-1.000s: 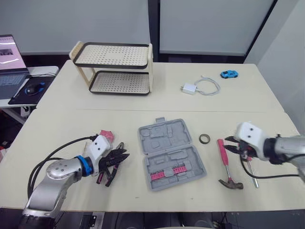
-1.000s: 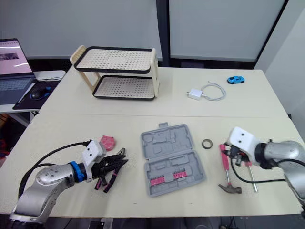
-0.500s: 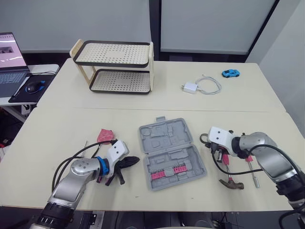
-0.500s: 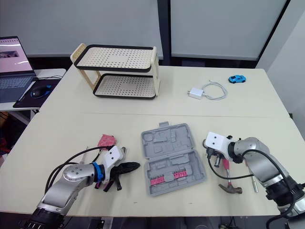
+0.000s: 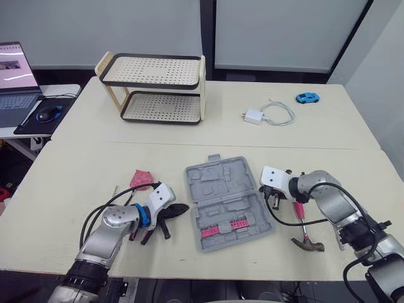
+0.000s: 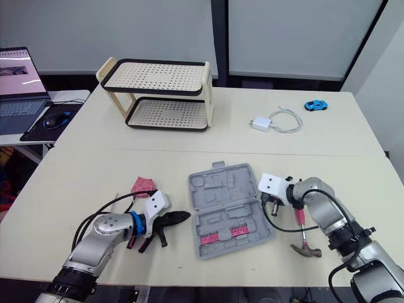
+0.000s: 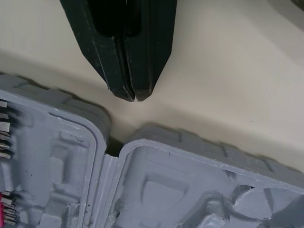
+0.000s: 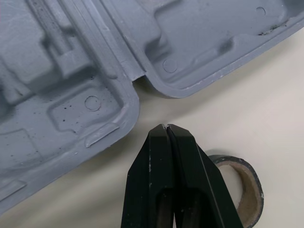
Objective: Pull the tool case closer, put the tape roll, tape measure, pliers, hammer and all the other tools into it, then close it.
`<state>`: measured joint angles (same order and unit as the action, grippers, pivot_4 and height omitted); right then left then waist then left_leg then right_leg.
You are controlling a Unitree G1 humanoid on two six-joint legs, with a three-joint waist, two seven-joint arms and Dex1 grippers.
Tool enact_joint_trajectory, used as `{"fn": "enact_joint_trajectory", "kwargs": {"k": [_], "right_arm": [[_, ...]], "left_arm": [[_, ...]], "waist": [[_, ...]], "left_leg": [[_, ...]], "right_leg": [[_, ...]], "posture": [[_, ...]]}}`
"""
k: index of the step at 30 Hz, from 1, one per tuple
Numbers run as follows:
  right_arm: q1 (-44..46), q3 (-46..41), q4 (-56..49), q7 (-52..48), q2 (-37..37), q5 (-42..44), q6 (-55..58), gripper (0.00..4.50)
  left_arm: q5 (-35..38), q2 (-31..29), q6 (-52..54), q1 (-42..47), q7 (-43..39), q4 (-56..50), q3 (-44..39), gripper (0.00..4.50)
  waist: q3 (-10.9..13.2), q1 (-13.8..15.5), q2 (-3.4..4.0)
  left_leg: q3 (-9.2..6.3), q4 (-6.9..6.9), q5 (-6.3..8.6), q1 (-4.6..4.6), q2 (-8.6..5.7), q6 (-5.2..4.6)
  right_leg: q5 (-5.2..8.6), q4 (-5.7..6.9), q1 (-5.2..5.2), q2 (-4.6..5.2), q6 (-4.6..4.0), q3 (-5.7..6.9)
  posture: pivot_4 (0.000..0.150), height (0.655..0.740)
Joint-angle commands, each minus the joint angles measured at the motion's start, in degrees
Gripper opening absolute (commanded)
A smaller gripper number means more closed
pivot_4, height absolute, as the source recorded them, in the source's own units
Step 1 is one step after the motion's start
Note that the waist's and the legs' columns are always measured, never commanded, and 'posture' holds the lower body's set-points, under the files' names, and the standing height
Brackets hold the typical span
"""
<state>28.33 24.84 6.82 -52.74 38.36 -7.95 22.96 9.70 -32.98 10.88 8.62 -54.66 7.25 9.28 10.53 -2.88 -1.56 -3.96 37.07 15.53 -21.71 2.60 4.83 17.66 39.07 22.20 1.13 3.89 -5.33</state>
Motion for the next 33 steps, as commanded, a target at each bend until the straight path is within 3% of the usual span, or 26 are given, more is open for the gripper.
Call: {"fn": "enact_joint_trajectory", "kwargs": {"k": [1, 17, 33], "right_arm": [[0.90, -0.34, -0.13, -0.70, -0.69, -0.66, -1.27, 0.05], [-1.02, -0.29, -3.23, -2.74, -1.55, -0.27, 0.04, 0.05], [-8.09, 0.11, -16.77, -4.98, -1.22, 1.30, 7.82, 0.05]], "left_arm": [[-1.43, 1.22, -1.76, 0.92, -0.16, 1.98, 1.45, 0.00], [-2.55, 3.34, -1.29, 3.47, -0.68, 0.24, 2.90, 0.00], [-2.66, 1.62, -1.61, 3.07, -4.37, -2.92, 3.14, 0.00]], "waist": [[-0.01, 0.01, 0.02], [-0.07, 0.01, 0.11], [-0.07, 0.04, 0.11]], "left_leg": [[-0.01, 0.00, 0.00, 0.00, 0.00, 0.00], [-0.13, 0.03, -0.02, 0.00, -0.01, -0.01], [-0.23, 0.03, -0.02, -0.05, 0.00, -0.01]], "right_leg": [[0.00, 0.00, 0.00, 0.00, 0.00, 0.01], [-0.05, 0.02, -0.05, -0.01, -0.02, 0.13], [-0.05, 0.03, -0.04, -0.03, -0.02, 0.21]], "posture": [[0.150, 0.7350], [0.150, 0.7350], [0.150, 0.7350]]}}
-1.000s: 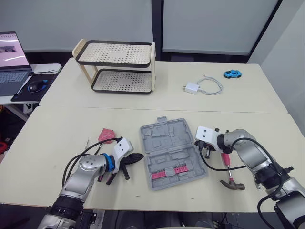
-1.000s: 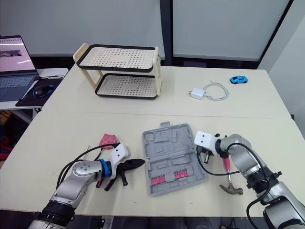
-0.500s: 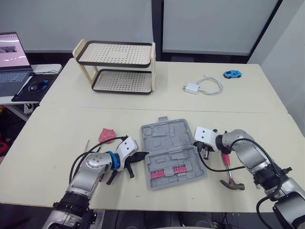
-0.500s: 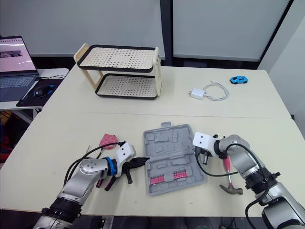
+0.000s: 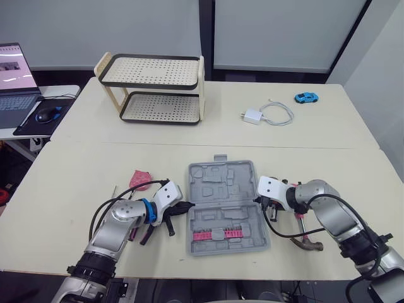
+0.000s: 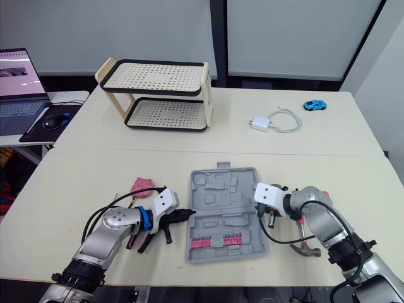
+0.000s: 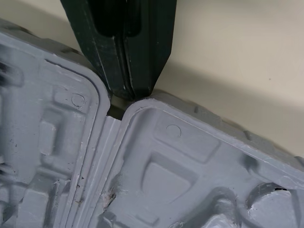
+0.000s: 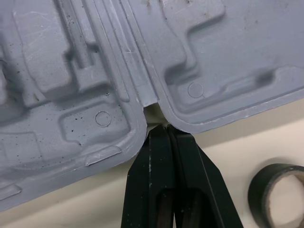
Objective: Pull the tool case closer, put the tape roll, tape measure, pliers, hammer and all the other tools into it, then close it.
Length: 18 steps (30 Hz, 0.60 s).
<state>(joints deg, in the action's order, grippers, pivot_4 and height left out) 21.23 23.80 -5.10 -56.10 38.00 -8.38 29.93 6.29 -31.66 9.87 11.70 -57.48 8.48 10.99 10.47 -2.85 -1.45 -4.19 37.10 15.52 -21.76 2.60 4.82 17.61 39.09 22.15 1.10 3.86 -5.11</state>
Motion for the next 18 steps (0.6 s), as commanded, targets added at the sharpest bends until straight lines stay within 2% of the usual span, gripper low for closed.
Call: {"fn": "enact_joint_trajectory", "kwargs": {"k": [1, 18], "right_arm": [[-1.41, 1.09, -5.38, -1.59, -0.83, 1.76, 1.35, 0.05], [-11.41, 0.95, -19.39, 1.91, -0.51, 3.55, 16.31, 0.05]], "left_arm": [[0.75, 0.15, -0.51, -0.11, -1.67, -4.35, 1.41, 0.00], [1.53, -6.48, 4.07, -5.99, -5.71, -12.04, 0.55, 0.00]], "waist": [[0.00, -0.01, 0.00], [-0.01, 0.11, -0.01]], "left_leg": [[-0.01, 0.00, 0.00, 0.00, 0.00, 0.00], [-0.08, 0.00, 0.00, -0.01, 0.00, 0.00]], "right_leg": [[0.00, 0.00, 0.00, 0.00, 0.00, 0.00], [0.01, 0.00, -0.01, -0.02, -0.01, 0.05]], "posture": [[0.150, 0.7350], [0.150, 0.7350]]}}
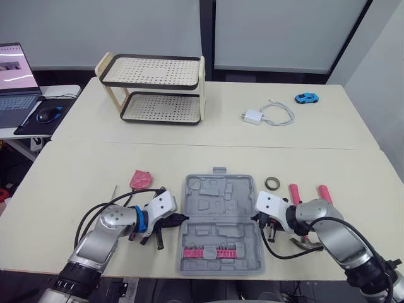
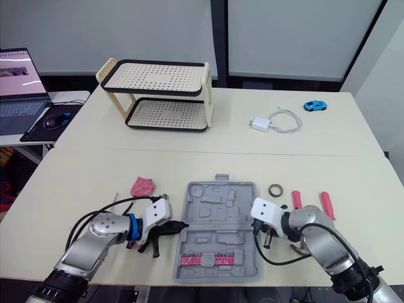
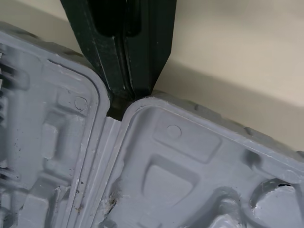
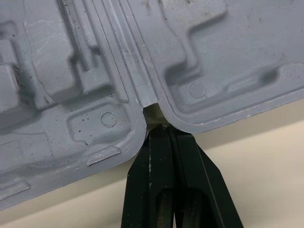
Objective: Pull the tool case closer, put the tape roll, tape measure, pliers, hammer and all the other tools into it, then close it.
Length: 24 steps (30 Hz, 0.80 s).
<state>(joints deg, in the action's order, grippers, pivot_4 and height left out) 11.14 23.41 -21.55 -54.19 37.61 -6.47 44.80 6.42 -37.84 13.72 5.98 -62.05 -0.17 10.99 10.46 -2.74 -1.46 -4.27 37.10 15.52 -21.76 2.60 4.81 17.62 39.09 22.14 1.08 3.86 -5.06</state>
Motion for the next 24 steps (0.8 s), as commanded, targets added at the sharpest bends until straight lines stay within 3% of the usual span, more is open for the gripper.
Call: {"fn": "enact_joint_trajectory", "kwargs": {"k": [1, 24], "right_arm": [[-1.64, 1.40, -3.35, 0.11, 0.14, 1.75, 1.83, 0.05], [-5.24, 5.19, -8.19, -0.99, 6.29, 5.50, 4.10, 0.05]], "left_arm": [[1.39, -0.43, 0.40, -0.46, -1.32, -3.72, 0.75, 0.00], [0.93, -4.11, 2.70, -4.39, -4.25, -7.27, 2.33, 0.00]], "waist": [[0.00, 0.00, 0.00], [-0.10, 0.05, -0.02]], "left_leg": [[0.00, 0.00, 0.00, 0.00, 0.00, 0.00], [-0.01, 0.00, 0.00, 0.02, 0.00, -0.01]], "right_leg": [[0.00, 0.00, -0.01, 0.00, 0.00, 0.00], [0.01, -0.02, -0.06, 0.00, 0.00, 0.02]], "posture": [[0.150, 0.7350], [0.150, 0.7350]]}}
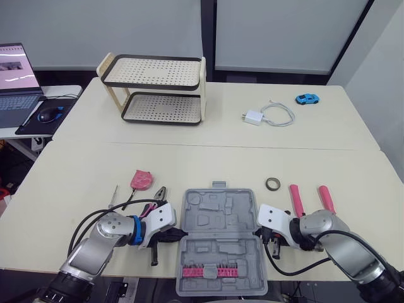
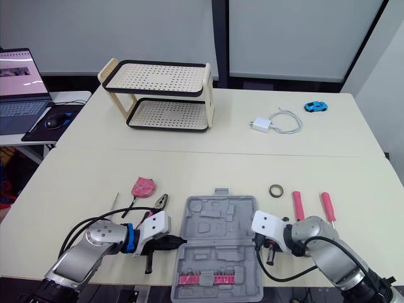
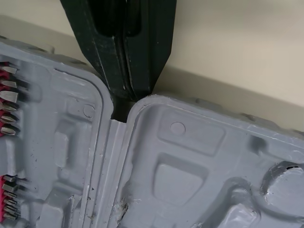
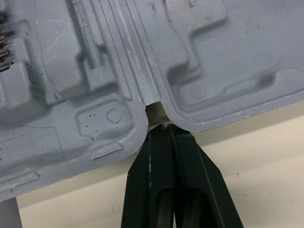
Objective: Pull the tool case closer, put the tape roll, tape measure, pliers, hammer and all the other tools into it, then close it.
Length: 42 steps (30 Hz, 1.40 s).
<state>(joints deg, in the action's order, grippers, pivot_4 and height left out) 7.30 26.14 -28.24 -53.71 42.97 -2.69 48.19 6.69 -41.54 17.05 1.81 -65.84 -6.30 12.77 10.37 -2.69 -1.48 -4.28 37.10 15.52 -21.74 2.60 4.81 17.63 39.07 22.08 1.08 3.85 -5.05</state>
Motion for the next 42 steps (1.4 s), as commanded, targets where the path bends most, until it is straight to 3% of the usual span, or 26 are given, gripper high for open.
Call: {"fn": "enact_joint_trajectory", "kwargs": {"k": [1, 42], "right_arm": [[-1.47, 2.63, -1.70, -1.45, 1.00, 1.79, 0.81, 0.05], [1.88, 4.05, 0.07, 0.39, 0.07, 2.73, 0.99, 0.05]], "left_arm": [[0.53, -0.45, -0.79, -0.14, -0.41, -0.91, 0.53, 0.00], [1.76, -3.71, -1.79, -2.39, 0.28, -0.70, -1.27, 0.00]], "waist": [[-0.01, 0.01, 0.00], [-0.21, -0.49, -0.15]], "left_leg": [[0.00, 0.00, 0.00, 0.00, 0.00, 0.00], [-0.01, -0.04, 0.00, 0.11, 0.07, -0.01]], "right_leg": [[0.00, 0.00, 0.00, 0.00, 0.00, 0.00], [0.01, -0.02, -0.02, -0.09, -0.03, -0.04]], "posture": [[0.150, 0.7350], [0.150, 0.7350]]}}
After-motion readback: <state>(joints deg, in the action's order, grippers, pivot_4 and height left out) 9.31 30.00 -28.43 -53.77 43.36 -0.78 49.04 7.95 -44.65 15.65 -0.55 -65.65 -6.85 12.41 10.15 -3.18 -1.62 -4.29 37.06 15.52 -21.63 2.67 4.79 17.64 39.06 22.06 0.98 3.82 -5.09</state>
